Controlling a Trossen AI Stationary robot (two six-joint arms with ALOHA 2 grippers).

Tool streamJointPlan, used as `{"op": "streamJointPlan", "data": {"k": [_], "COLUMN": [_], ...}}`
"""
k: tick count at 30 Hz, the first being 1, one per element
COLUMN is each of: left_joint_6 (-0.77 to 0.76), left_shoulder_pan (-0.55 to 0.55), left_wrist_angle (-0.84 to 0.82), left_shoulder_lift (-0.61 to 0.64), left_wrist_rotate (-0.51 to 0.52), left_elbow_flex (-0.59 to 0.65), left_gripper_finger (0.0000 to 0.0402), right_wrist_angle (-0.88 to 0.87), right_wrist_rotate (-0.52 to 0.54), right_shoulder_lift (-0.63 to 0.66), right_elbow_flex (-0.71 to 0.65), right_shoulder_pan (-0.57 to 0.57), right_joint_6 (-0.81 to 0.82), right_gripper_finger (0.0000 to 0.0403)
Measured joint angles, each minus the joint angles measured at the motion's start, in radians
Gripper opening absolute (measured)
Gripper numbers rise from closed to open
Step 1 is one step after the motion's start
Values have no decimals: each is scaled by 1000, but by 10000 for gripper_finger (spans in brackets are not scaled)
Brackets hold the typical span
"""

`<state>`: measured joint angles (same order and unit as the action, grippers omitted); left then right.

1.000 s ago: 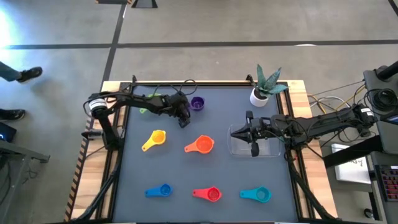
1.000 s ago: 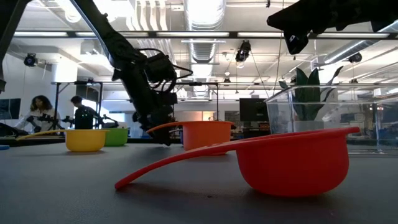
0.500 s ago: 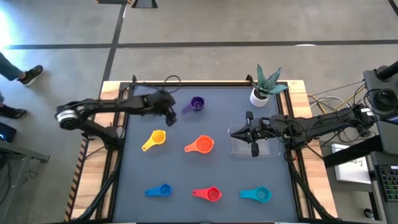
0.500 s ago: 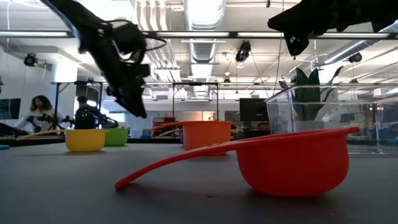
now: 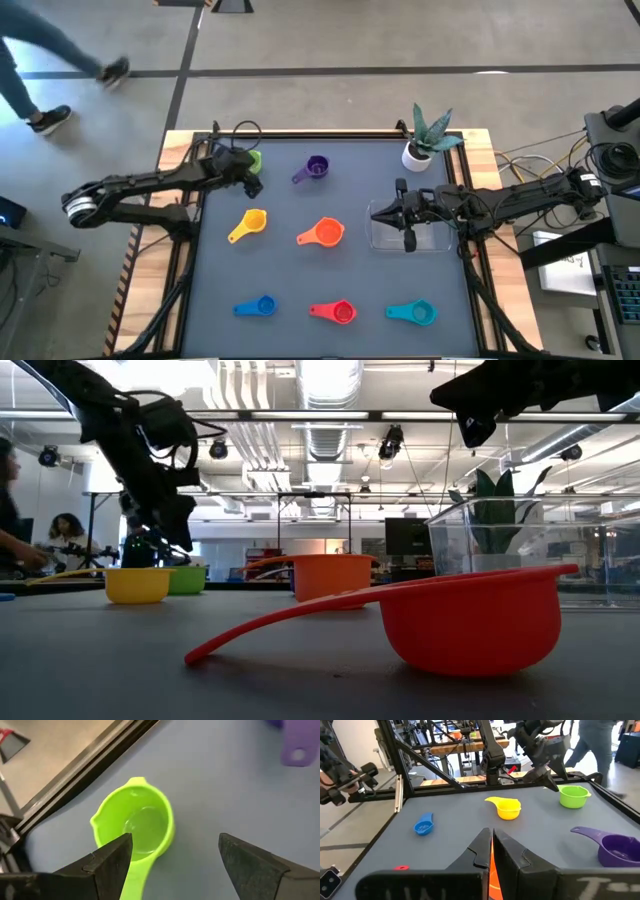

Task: Nest measuring cups in basket
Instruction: Stack the green measuring cup on top of the orange measuring cup

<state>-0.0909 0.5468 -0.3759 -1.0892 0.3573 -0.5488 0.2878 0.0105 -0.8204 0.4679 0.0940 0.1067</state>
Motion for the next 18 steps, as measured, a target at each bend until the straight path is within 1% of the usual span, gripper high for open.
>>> {"op": "streamJointPlan", "data": {"k": [7, 13, 16, 18], "left_joint_6": [35, 69, 86, 94], "left_shoulder_pan": [61, 95, 104, 109], "left_wrist_angle": [3, 67, 92, 105], "left_shoulder_lift": [-97, -196, -234, -255], "left_wrist_rotate": [0, 0, -14, -33], "left_elbow_flex": [-10, -13, -14, -14], "left_gripper_finger": [278, 276, 257, 230], "right_wrist_angle": [0, 0, 0, 0], "right_wrist_rotate": [0, -1, -1, -1], "right_shoulder_lift": [0, 0, 0, 0], "right_elbow_flex": [0, 0, 0, 0], "right_shoulder_pan": [0, 0, 0, 0], "right_joint_6": [-9, -12, -2, -2], "right_gripper_finger": [9, 9, 9, 9]}}
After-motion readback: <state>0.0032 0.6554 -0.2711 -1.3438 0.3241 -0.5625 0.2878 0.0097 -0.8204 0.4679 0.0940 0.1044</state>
